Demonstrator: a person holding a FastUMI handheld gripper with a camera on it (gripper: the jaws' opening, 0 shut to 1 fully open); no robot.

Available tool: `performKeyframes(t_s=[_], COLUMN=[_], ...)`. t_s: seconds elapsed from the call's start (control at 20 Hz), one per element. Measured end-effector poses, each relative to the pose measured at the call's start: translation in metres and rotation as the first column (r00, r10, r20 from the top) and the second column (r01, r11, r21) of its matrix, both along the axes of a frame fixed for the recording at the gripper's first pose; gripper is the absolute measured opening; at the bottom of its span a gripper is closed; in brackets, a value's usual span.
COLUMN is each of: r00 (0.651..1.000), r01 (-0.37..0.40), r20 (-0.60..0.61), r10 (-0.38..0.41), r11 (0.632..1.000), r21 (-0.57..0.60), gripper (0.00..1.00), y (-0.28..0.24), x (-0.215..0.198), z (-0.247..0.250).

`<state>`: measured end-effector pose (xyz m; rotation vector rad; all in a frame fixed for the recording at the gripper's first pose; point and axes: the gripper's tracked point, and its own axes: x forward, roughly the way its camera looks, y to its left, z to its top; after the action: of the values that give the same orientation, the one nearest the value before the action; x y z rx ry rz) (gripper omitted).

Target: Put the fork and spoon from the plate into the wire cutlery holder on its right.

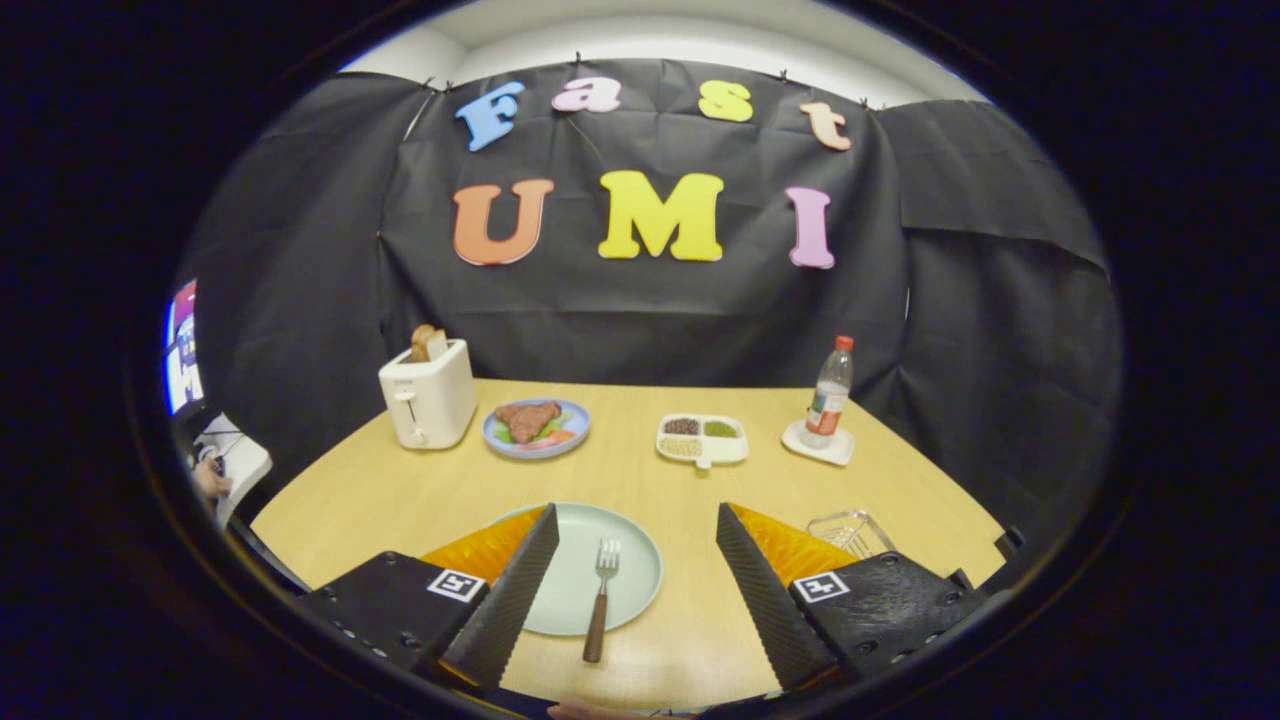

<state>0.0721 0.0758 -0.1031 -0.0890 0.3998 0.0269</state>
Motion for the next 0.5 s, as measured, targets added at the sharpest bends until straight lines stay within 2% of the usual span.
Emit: performKeyframes(t_s=[0.3,0.5], r00=[0.979,0.946], r01=[-0.001,-0.028], r20=[-0.203,-0.324], r10=[-0.002,0.01], r11=[1.0,0.998], r21=[-0.018,-0.052], gripper=[0.96,0.96], y=[0.008,0.024], x=[0.026,0.033], z=[-0.055,-0.088])
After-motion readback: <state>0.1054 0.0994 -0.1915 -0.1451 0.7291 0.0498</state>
